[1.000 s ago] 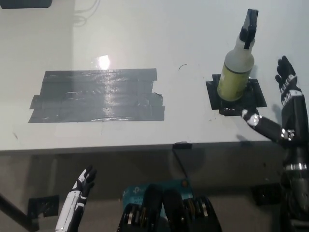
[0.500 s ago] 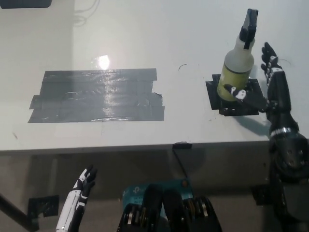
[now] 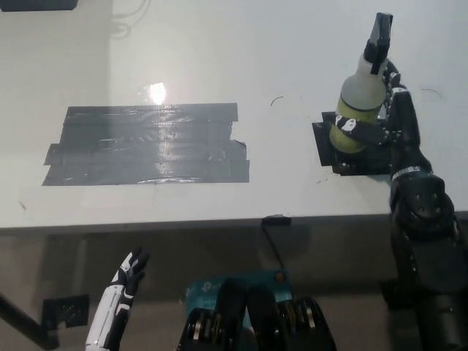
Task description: A spray bottle is kept on the black marked spot on the table infront of the robot and the robot extends its right arm to pick it up and hands it to a person
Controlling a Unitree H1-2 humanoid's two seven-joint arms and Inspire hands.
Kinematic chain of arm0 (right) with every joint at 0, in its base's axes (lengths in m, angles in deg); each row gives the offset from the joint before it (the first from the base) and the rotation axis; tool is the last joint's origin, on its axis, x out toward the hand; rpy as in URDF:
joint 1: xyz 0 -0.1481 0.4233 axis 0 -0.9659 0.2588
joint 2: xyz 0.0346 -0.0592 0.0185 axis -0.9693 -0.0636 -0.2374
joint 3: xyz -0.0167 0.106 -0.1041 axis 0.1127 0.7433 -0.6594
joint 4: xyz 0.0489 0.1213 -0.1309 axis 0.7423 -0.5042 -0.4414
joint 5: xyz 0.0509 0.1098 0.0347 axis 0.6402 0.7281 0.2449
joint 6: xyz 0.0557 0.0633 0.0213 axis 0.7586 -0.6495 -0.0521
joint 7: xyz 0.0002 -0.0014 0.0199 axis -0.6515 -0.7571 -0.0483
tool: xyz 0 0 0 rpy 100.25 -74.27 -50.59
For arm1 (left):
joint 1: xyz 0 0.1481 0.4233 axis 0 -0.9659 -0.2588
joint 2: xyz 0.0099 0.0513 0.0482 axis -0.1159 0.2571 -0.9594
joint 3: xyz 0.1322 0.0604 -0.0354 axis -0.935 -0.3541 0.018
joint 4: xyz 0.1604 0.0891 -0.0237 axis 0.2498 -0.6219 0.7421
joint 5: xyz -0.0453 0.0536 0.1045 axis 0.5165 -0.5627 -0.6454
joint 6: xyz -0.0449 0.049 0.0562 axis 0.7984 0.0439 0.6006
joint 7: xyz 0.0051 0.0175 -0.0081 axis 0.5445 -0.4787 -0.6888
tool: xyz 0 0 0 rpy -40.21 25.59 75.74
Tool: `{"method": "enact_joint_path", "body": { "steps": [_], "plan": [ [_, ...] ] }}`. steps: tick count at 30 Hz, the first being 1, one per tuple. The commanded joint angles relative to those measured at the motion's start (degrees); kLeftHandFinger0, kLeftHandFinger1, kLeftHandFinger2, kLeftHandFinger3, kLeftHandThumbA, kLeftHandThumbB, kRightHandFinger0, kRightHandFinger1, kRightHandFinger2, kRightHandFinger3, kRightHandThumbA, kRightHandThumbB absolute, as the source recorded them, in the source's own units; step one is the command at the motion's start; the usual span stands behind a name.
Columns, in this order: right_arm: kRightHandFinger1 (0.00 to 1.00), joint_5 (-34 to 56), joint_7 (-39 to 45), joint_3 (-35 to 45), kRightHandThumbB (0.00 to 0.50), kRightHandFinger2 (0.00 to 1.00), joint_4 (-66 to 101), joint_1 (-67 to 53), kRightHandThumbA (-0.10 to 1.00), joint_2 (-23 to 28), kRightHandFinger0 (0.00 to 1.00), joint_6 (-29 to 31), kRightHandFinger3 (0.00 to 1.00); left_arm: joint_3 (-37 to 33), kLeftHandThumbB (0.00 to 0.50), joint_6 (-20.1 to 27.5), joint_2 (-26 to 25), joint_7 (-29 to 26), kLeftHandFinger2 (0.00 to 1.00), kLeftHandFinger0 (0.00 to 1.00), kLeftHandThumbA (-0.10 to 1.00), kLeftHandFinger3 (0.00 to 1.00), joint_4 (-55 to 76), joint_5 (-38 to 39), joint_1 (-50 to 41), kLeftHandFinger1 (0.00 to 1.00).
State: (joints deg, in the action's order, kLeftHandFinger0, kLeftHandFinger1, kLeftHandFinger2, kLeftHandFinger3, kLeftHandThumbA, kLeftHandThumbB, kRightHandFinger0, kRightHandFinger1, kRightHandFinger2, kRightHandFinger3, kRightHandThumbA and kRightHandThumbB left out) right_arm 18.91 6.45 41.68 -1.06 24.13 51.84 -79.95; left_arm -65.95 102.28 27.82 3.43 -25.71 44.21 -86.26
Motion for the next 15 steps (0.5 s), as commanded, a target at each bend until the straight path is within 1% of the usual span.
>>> {"method": "enact_joint_path", "body": {
  "steps": [1, 6, 7, 9, 10, 12, 13, 15],
  "plan": [
    [1.00, 1.37, -1.87, 0.94, 0.400, 1.00, -3.08, 4.64, 1.00, 0.13, 1.00, 1.57, 1.00, 0.19, 0.449, 2.12, -0.27, -0.56, 0.94, 1.00, 1.00, 1.00, 0.93, -0.27, 0.59, 0.99],
    [1.00, 2.15, -1.69, 1.44, 0.403, 1.00, -7.57, 6.43, 1.00, 0.35, 1.00, 2.64, 1.00, 0.35, 0.436, 2.56, -0.28, -0.59, 0.92, 1.00, 1.00, 1.00, 0.51, 0.05, 0.90, 0.96],
    [1.00, 2.14, -1.76, 1.43, 0.420, 1.00, -8.57, 6.83, 1.00, 0.44, 1.00, 2.84, 1.00, 0.34, 0.429, 2.64, -0.29, -0.49, 0.92, 1.00, 1.00, 1.00, 0.54, 0.23, 0.94, 0.96],
    [1.00, 2.22, -1.80, 1.40, 0.426, 1.00, -9.81, 7.32, 1.00, 0.52, 1.00, 3.34, 1.00, 0.31, 0.430, 2.46, -0.28, -0.45, 0.91, 1.00, 1.00, 1.00, 0.81, 0.15, 0.93, 0.95],
    [1.00, 2.28, -1.83, 1.37, 0.416, 1.00, -10.33, 7.58, 1.00, 0.49, 1.00, 3.49, 1.00, 0.32, 0.428, 2.48, -0.28, -0.36, 0.90, 1.00, 1.00, 1.00, 0.82, 0.33, 0.97, 0.94],
    [1.00, 2.47, -2.05, 1.49, 0.413, 1.00, -11.12, 8.00, 1.00, 0.35, 1.00, 3.83, 1.00, 0.38, 0.432, 2.15, -0.24, -0.17, 0.89, 1.00, 1.00, 1.00, 0.88, 0.79, 0.99, 0.94],
    [1.00, 2.89, -1.97, 1.72, 0.404, 1.00, -12.29, 8.52, 1.00, 0.32, 1.00, 4.55, 1.00, 0.36, 0.427, 2.11, -0.28, -0.21, 0.89, 1.00, 1.00, 1.00, 0.94, 0.62, 1.03, 0.94],
    [1.00, 3.18, -1.57, 1.64, 0.404, 1.00, -13.30, 9.07, 1.00, 0.42, 1.00, 4.94, 1.00, 0.28, 0.419, 2.24, -0.35, -0.29, 0.89, 1.00, 1.00, 1.00, 0.89, 0.25, 1.16, 0.94]
  ]
}}
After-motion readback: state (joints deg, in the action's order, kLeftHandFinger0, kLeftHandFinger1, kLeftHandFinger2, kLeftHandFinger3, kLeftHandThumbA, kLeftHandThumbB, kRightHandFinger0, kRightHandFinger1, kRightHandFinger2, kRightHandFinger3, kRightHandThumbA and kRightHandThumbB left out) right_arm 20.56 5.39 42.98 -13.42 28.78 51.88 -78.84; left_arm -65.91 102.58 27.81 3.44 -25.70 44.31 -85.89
